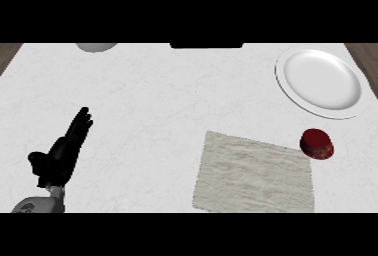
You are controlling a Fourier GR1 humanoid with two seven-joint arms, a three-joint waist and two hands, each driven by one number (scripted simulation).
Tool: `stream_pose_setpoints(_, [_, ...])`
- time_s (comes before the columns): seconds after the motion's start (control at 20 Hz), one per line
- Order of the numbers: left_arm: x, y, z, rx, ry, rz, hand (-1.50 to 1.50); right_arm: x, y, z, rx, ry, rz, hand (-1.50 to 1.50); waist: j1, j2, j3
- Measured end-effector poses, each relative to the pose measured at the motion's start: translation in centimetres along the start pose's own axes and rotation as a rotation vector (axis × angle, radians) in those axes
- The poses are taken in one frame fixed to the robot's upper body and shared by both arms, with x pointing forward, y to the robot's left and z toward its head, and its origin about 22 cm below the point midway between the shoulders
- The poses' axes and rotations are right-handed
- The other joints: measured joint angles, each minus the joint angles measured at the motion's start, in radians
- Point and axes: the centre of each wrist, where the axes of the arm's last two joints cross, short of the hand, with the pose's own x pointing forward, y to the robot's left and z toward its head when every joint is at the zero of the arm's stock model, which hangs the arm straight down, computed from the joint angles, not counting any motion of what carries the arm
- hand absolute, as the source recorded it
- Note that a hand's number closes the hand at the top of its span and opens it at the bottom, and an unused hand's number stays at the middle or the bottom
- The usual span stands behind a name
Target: Pick the lemon from the placemat and place it in the plate
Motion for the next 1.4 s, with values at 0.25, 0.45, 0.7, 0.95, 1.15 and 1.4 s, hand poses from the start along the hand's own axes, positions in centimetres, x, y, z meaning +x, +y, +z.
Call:
stream_pose_setpoints(0.25, [0.4,-0.5,-0.3,-0.001,-0.008,-0.004,0.00,2.4,-0.2,-2.6,-0.013,-0.031,-0.038,1.50,0.009,0.001,0.000])
stream_pose_setpoints(0.45, [0.5,0.4,-0.7,-0.014,-0.011,0.001,0.00,4.6,0.6,-5.1,0.003,-0.041,-0.053,1.50,0.015,0.003,0.000])
stream_pose_setpoints(0.7, [0.8,0.1,-0.6,-0.018,-0.011,-0.003,0.00,7.5,3.3,-7.6,0.060,-0.073,-0.077,1.50,0.021,0.004,0.000])
stream_pose_setpoints(0.95, [0.7,-0.1,-0.4,-0.019,-0.014,-0.003,0.00,11.0,6.5,-9.3,0.105,-0.083,-0.120,1.50,0.026,0.005,0.001])
stream_pose_setpoints(1.15, [0.8,-0.8,-0.7,-0.027,-0.016,0.001,0.00,13.1,9.2,-11.1,0.130,-0.086,-0.135,1.50,0.030,0.007,0.001])
stream_pose_setpoints(1.4, [0.7,-1.0,-0.8,-0.023,-0.016,-0.001,0.00,14.6,13.1,-12.0,0.160,-0.081,-0.152,1.50,0.032,0.008,0.001])
